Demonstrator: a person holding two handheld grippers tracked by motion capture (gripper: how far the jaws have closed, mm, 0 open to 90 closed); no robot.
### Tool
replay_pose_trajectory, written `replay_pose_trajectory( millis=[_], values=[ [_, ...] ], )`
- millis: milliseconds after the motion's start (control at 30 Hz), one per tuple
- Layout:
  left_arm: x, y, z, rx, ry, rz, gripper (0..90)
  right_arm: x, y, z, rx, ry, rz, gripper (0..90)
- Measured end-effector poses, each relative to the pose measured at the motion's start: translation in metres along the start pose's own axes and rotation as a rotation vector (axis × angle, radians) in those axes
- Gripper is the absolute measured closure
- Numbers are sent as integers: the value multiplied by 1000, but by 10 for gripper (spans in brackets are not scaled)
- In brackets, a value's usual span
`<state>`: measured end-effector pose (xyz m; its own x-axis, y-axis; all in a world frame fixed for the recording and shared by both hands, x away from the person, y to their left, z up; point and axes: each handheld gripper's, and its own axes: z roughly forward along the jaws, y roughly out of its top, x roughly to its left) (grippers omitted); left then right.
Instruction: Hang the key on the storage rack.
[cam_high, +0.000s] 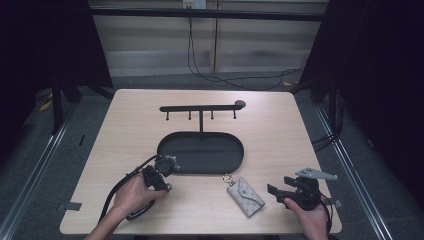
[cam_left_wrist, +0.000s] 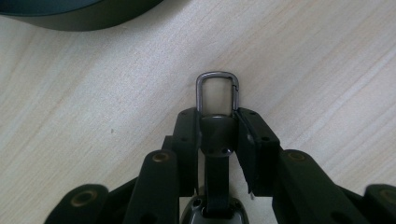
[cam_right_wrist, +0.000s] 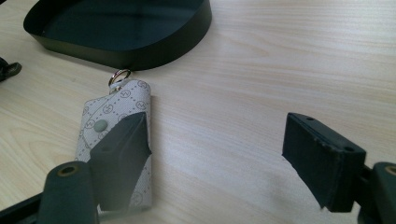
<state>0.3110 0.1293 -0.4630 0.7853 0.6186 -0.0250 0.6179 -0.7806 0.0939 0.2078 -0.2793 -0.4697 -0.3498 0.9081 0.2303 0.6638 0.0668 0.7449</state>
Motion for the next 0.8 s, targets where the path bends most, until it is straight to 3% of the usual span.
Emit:
replay_pose_trajectory(
  millis=[67,200,300,433,533,633,800],
  values=[
    [-1,2,0,12,9,8,701,0,0,1,4,0,1,227],
    [3,4,1,26,-21,16,704,0,0,0,1,-3,0,227],
    [2,5,1,28,-18,29,704,0,0,0,5,-3,5,227],
    [8,4,0,21,-54,47,704,0,0,1,6,-2,4,227],
    [14,3,0,14,-95,21,705,-1,0,1,5,-3,7,227],
    [16,2,0,7,-85,-9,705,-1,0,1,5,-3,7,227],
    [21,-2,-4,-7,-113,-7,705,-1,0,1,8,-2,8,227]
  ],
)
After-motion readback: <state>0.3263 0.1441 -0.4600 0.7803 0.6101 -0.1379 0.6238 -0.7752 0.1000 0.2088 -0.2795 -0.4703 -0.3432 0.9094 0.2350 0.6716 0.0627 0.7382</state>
